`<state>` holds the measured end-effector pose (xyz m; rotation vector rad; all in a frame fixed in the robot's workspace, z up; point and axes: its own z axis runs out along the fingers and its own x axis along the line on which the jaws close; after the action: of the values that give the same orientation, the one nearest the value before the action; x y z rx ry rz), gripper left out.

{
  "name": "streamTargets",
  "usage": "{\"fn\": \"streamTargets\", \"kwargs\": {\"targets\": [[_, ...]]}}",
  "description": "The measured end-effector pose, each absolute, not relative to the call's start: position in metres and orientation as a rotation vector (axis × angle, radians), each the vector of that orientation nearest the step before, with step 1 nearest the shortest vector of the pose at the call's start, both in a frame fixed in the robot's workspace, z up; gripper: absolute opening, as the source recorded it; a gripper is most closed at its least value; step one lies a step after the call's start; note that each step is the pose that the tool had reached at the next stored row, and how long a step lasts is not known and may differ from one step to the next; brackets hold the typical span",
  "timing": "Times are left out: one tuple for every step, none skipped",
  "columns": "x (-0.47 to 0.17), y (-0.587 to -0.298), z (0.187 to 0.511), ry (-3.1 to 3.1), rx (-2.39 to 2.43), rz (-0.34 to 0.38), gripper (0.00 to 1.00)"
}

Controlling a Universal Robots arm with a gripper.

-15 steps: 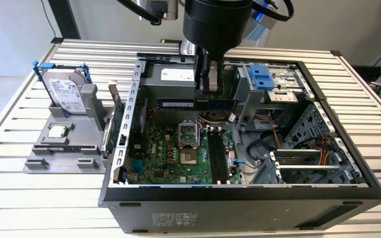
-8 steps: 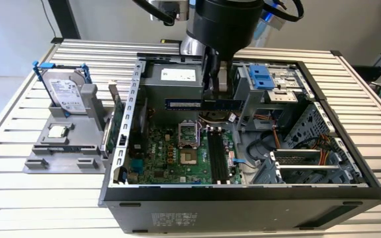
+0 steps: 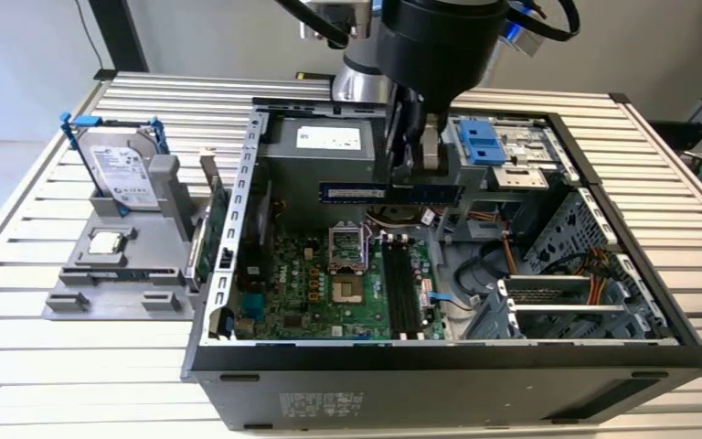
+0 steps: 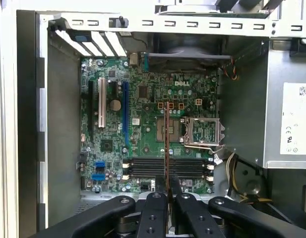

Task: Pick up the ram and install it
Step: 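Pick up the ram and move it above insertion slot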

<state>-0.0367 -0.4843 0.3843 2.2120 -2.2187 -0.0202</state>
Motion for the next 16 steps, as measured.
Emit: {"fn": "streamTargets", "kwargs": {"targets": [[-0.035, -0.484, 0.384, -2.219, 2.212, -0.020, 0.00], [-0.033, -0.484, 0.384, -2.219, 2.212, -0.020, 0.00], [-0.031, -0.484, 0.384, -2.219, 2.212, -0.020, 0.00], [-0.029, -0.484, 0.384, -2.219, 2.212, -0.020, 0.00], [-0.027, -0.484, 0.384, -2.219, 2.212, -0.020, 0.00], [-0.025, -0.484, 0.384, -2.219, 2.212, -0.020, 0.00], [-0.023, -0.484, 0.384, -2.219, 2.212, -0.020, 0.00], [-0.022, -0.484, 0.384, -2.219, 2.212, -0.020, 0.00], [-0.020, -0.484, 0.384, -2.219, 2.212, -0.020, 0.00], [-0.018, -0.484, 0.384, -2.219, 2.212, -0.020, 0.00], [-0.016, -0.484, 0.384, -2.219, 2.212, -0.020, 0.00], [-0.014, -0.484, 0.384, -2.219, 2.212, -0.020, 0.00], [-0.013, -0.484, 0.384, -2.219, 2.212, -0.020, 0.00], [-0.011, -0.484, 0.384, -2.219, 2.212, -0.020, 0.00], [-0.009, -0.484, 0.384, -2.219, 2.212, -0.020, 0.00], [-0.007, -0.484, 0.384, -2.219, 2.212, -0.020, 0.00]]}}
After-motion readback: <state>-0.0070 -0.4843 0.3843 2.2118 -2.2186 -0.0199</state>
